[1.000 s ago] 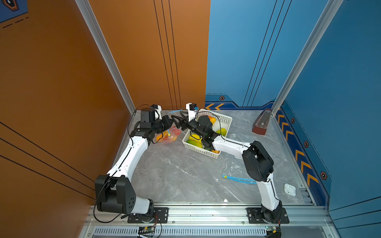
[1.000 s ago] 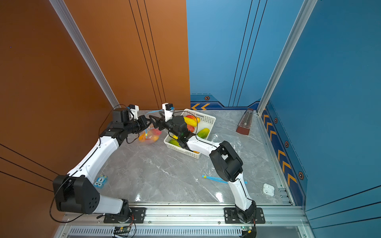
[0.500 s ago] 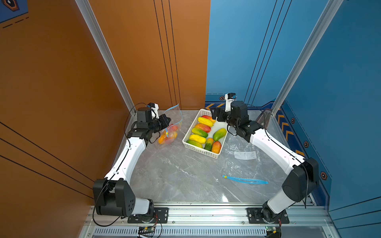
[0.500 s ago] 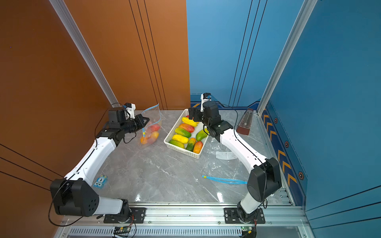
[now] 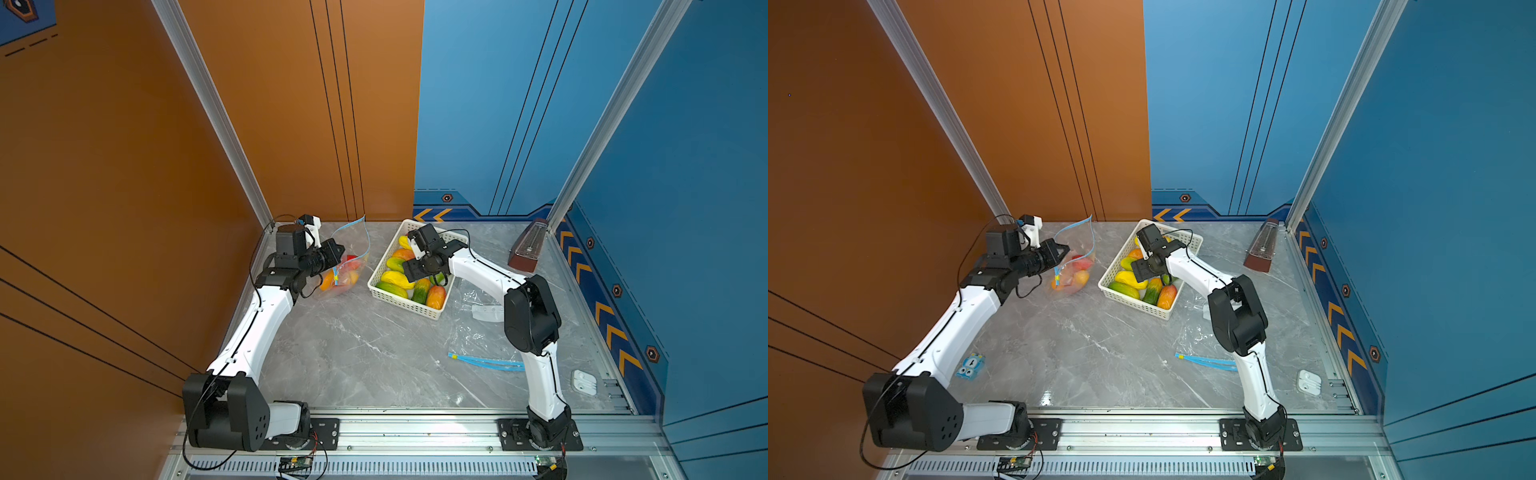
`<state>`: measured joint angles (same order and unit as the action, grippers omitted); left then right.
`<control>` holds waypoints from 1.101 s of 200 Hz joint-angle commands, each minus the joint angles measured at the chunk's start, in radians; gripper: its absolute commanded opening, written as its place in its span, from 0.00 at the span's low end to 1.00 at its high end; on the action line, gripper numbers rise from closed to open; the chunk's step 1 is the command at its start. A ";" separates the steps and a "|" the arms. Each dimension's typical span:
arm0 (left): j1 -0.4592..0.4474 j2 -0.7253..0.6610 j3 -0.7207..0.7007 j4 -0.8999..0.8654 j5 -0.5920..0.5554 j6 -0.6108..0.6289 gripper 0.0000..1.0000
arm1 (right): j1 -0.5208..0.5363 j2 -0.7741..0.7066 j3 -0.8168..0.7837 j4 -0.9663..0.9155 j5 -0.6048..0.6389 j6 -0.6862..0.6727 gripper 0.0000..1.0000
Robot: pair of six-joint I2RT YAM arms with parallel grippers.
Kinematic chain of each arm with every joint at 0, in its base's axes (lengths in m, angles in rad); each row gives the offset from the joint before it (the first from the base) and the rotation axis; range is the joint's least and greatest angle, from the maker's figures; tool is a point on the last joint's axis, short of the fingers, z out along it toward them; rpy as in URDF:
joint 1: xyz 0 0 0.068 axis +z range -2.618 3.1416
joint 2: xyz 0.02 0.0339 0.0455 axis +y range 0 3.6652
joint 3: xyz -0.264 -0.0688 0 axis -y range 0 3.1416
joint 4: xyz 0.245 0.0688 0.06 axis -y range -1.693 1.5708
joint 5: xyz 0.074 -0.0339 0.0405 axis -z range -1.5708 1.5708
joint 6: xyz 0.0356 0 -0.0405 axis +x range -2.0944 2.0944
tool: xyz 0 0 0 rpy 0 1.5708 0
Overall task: Place the mango in a zip-top bag and seal the zipper
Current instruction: Pick up the mango from the basket.
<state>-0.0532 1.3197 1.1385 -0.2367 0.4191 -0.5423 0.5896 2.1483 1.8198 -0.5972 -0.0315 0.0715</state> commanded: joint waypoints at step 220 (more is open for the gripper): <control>0.009 -0.014 -0.012 0.000 -0.017 0.008 0.00 | 0.015 -0.123 0.076 0.105 -0.078 0.103 0.30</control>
<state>-0.0525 1.3128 1.1332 -0.2363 0.4156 -0.5419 0.6117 2.2162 1.9438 -0.6521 -0.1310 0.0551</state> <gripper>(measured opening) 0.045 0.533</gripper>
